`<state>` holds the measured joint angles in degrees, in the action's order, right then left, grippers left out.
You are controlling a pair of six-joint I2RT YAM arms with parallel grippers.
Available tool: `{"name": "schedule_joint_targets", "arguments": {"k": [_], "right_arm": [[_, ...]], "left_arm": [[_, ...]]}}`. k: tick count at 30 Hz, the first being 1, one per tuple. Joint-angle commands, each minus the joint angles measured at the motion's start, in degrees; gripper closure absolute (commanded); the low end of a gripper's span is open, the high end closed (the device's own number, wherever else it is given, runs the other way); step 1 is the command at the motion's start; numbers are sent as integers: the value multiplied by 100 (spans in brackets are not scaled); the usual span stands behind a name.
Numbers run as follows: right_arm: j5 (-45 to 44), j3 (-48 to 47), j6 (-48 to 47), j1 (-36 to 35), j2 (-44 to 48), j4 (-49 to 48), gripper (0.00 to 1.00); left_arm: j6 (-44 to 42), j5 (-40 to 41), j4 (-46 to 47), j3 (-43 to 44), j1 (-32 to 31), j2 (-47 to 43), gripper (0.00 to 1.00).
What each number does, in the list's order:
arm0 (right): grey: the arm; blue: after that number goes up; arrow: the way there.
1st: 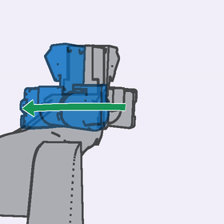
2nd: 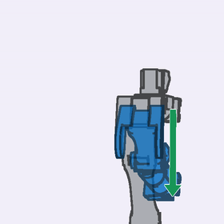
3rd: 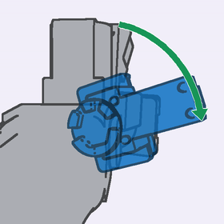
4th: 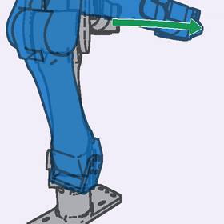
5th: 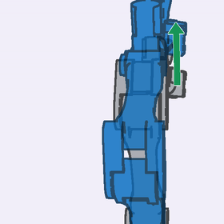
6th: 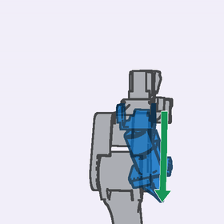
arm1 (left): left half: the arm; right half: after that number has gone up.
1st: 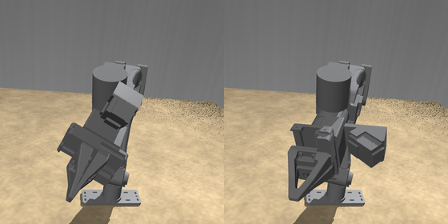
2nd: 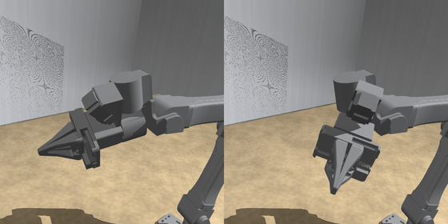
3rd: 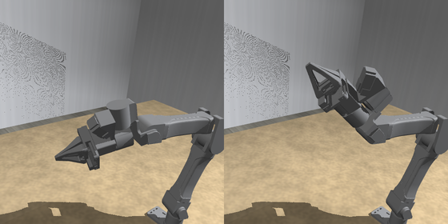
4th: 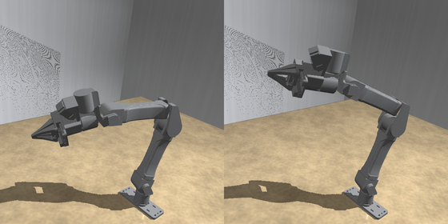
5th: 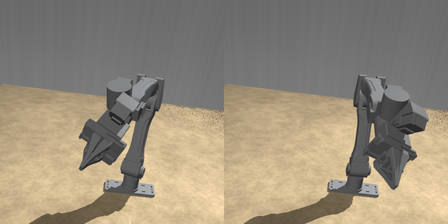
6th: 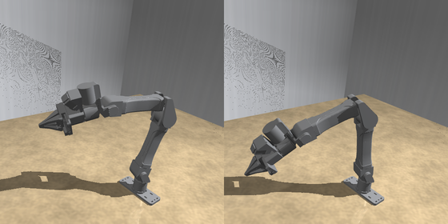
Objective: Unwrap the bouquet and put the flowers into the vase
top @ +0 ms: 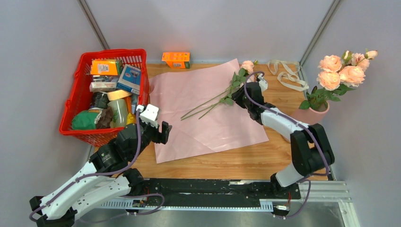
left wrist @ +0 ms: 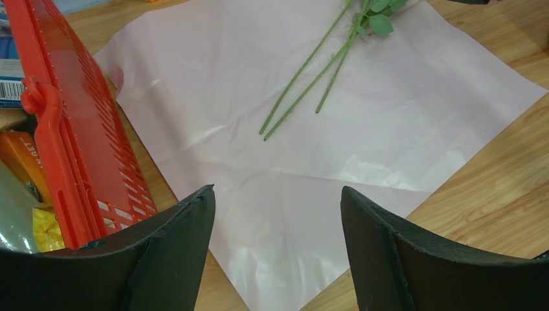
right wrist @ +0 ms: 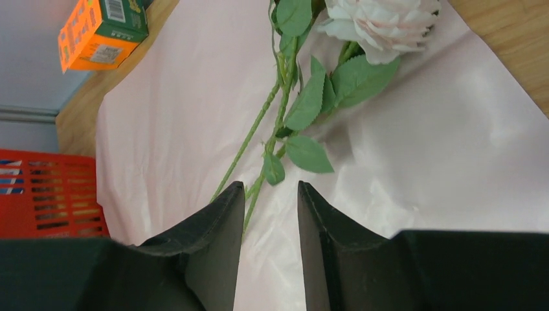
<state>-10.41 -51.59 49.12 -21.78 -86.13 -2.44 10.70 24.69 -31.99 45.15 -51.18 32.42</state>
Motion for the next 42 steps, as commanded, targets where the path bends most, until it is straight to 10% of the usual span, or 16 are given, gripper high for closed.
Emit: {"name": "schedule_joint_targets", "arguments": {"k": [1,27,42], "right_arm": [[-504,-799,290,7,-658,-477,62],[-954,-2460,519,33,-2874,112,63],[-1015,-2505,151,34,-2269,121,96]], "left_arm": [[-85,-52,114,38,-6,-17,21],[-94,1,114,12,-6,36,21],[-94,19,105,12,-6,89,21]]}}
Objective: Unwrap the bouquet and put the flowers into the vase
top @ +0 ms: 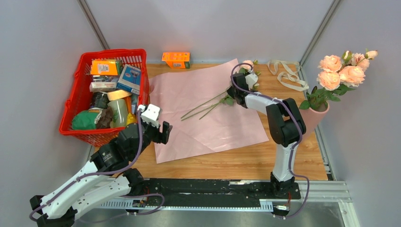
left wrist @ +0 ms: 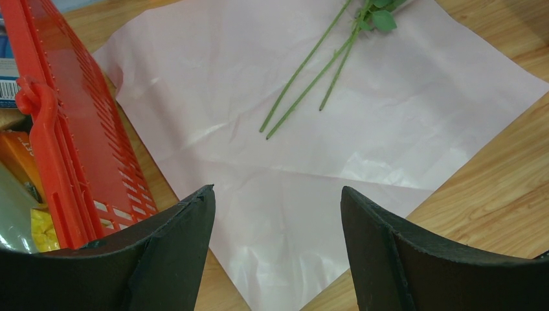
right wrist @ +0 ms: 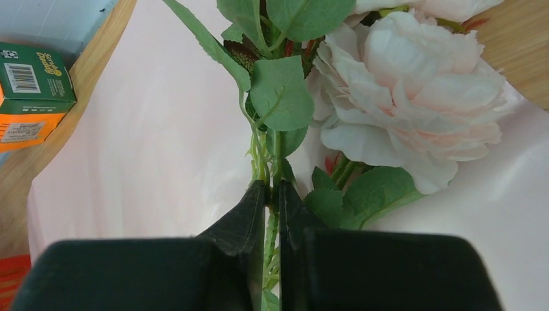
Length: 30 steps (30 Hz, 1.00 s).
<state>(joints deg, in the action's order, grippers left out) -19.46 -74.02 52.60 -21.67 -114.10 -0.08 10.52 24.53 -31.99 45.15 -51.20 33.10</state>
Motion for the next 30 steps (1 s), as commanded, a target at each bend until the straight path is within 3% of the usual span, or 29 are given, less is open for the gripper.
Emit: {"name": "schedule_joint_targets", "arguments": {"k": [1,17,24,30], "right_arm": [[-102,-262,-258,23,617,-115,98],[337,475,-444,14,2515,-300,100],[654,1257,-391,-223,2867,-607,100],[1507,1530,-909,-399,2797,-810,100]], "left_arm": [[-77,34,105,12,5,30,21],[-77,16,96,29,-4,30,21],[-59,-27,114,21,-4,38,21],[37,-115,123,21,-4,-23,23]]}}
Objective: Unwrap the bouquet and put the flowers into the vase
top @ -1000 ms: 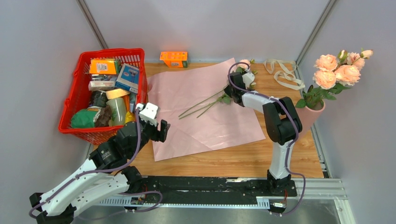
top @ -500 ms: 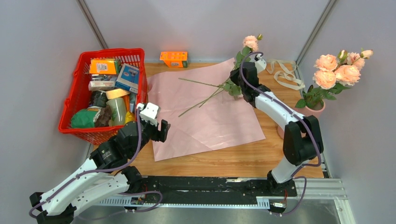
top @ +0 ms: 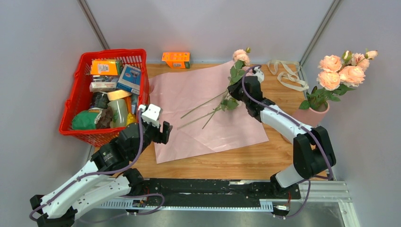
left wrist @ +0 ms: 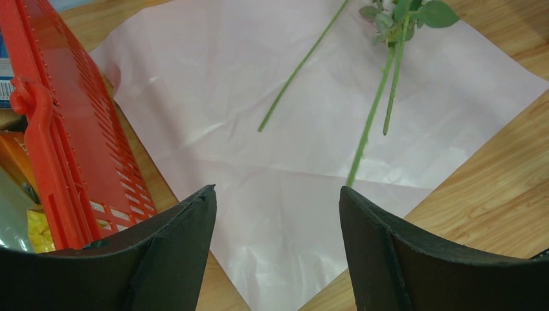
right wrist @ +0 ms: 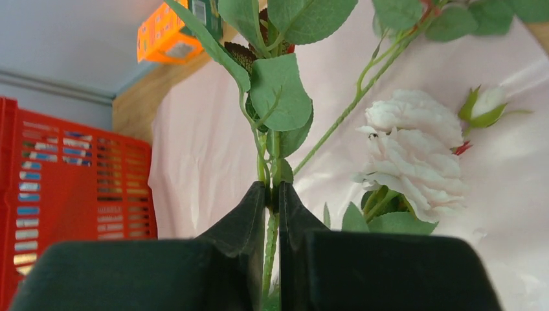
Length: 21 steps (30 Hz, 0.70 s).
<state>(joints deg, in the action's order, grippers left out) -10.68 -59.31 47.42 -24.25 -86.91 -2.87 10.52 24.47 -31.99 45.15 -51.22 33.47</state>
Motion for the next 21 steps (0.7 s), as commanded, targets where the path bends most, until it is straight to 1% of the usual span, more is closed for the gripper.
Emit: {"name": "schedule_joint_targets", "arguments": {"k": [1,2,5,6,8,11,14,18,21], "right_arm": [[646,112,-435,-185,78,-539,100],[689,156,-479,-220,43,-539,100],[953,270,-497,-221,17,-574,100],[971,323,-540,-229,8,-600,100],[1313,385,-672,-220,8,-696,100],[1638,455,-752,-220,17,-898,100],[1832,473,-752,-221,60,-1022,100],[1868,560,-795,-229,148,-1049,100],[1911,631,-787,-229,236,-1119,100]], "left_arm": [[72,-222,157,29,-2,-60,23],[125,-328,184,21,-2,-60,23],[213,-1029,202,81,7,150,23],[239,-1110,149,126,-2,394,23],[353,-1295,-52,319,-2,816,24],[494,-1795,-211,582,-2,1458,24],[530,-1911,-430,776,-2,1951,21],[521,-1954,-493,724,-2,2497,18],[635,-2402,-344,636,-2,2830,18]]}}
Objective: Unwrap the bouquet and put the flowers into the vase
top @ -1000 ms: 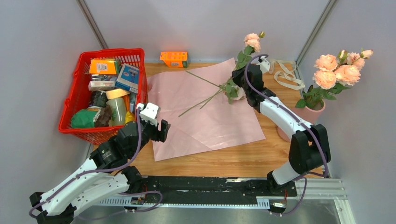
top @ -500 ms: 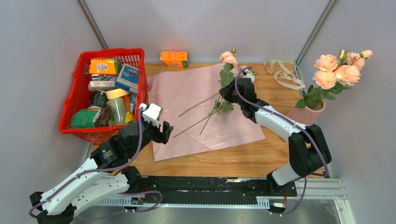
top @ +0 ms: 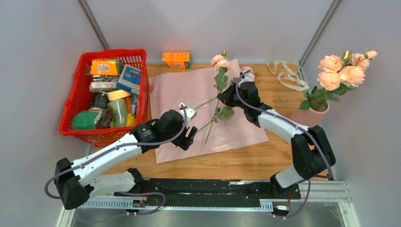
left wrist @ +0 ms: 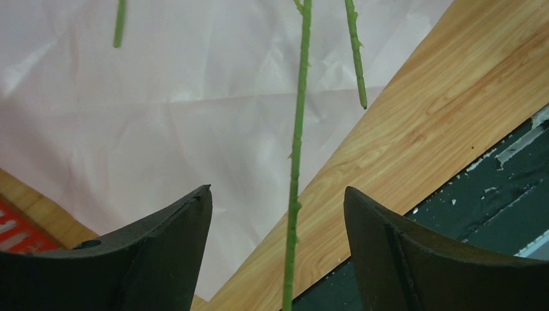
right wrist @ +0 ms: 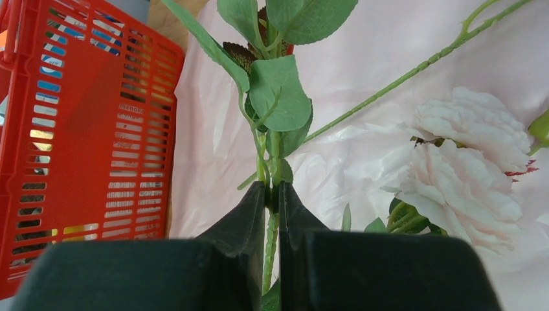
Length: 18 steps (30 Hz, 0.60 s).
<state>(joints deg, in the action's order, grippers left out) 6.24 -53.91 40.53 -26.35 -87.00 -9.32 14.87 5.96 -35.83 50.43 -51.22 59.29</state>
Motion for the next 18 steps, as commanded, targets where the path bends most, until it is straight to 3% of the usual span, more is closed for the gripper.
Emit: {"name": "schedule_joint_targets", "arguments": {"k": [1,3,5,6,8,9,11,18], "right_arm": [[246,117,-81,-11,245,-509,100],[272,135,-63,-19,263,-562,100],[308,118,-54,-11,289,-571,100],[325,91,-46,-11,289,-571,100],[378,39,-37,-11,333,-571,100],[404,-5,-28,-11,350,-571,100],[501,-102,42,-11,412,-571,100],[826,-260,595,-2,842,-694,100]], "left_arm": [[252,-769,146,72,-2,311,18],[297,-955,260,54,-2,513,21],[340,-912,296,54,-2,680,35],[341,-860,305,63,-2,715,56],[385,-667,323,63,-2,812,77],[376,-614,331,63,-2,882,81],[358,-613,367,80,-2,979,100],[437,221,621,-33,-2,1217,100]]}}
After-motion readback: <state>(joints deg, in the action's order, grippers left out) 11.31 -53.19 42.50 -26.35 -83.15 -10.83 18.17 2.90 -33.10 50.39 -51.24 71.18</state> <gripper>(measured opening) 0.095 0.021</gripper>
